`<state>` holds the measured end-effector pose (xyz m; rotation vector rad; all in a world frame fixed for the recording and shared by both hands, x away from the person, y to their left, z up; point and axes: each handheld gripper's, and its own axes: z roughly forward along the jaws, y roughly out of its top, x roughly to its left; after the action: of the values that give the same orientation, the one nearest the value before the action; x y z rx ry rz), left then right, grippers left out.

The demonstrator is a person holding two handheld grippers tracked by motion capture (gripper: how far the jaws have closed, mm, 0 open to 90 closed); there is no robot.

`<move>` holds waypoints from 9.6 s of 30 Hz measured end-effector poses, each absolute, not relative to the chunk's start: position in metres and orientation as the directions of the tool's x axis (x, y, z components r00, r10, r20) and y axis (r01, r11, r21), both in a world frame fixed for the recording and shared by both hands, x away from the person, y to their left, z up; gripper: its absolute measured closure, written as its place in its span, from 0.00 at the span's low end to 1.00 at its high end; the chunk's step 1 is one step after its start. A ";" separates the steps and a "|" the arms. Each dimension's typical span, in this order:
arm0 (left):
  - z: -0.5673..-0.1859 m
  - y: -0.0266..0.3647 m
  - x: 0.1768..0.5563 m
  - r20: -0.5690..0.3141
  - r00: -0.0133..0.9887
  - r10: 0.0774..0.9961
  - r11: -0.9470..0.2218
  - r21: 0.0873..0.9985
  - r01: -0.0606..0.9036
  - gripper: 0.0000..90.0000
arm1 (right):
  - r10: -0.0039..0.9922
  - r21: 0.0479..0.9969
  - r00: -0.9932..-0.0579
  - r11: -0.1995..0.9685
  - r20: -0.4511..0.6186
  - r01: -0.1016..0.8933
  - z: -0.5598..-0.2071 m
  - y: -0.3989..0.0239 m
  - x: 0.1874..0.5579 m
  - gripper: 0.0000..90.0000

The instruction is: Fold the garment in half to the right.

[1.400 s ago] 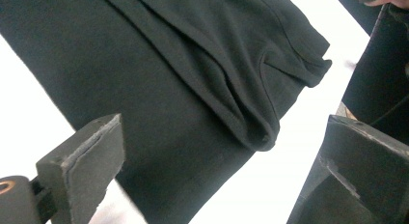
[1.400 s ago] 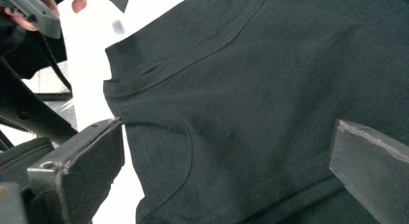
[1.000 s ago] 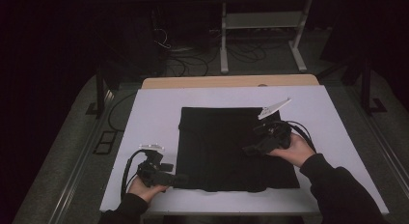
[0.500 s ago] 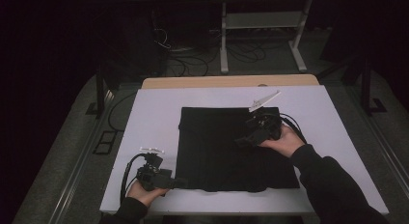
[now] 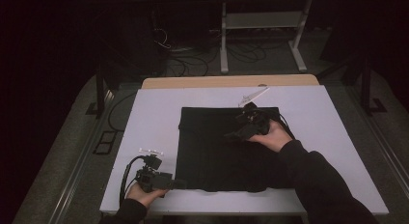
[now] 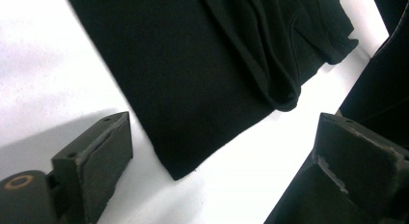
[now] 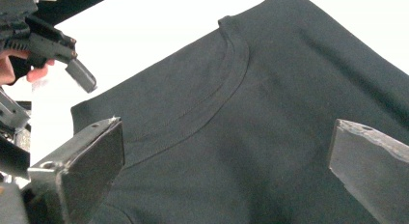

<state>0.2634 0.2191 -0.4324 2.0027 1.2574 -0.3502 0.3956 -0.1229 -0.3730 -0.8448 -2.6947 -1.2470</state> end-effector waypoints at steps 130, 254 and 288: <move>-0.432 0.208 0.267 -0.497 0.547 0.673 -0.320 0.471 0.822 0.94 | 0.411 0.523 -0.892 0.810 -0.186 0.264 -0.422 0.058 0.525 0.17; -0.363 0.087 0.274 -0.462 0.757 0.462 -0.380 0.668 0.640 0.94 | 0.502 0.614 -0.811 0.753 -0.302 0.237 -0.347 -0.073 0.492 0.97; -0.373 0.023 0.285 -0.474 0.799 0.370 -0.451 0.660 0.601 0.94 | 0.575 0.632 -0.756 0.720 -0.312 0.287 -0.354 -0.149 0.480 0.97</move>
<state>0.2851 0.0230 -0.3727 2.0922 0.7168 -0.3282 0.4803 -0.1494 -0.3538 -0.9120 -3.3677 -1.0777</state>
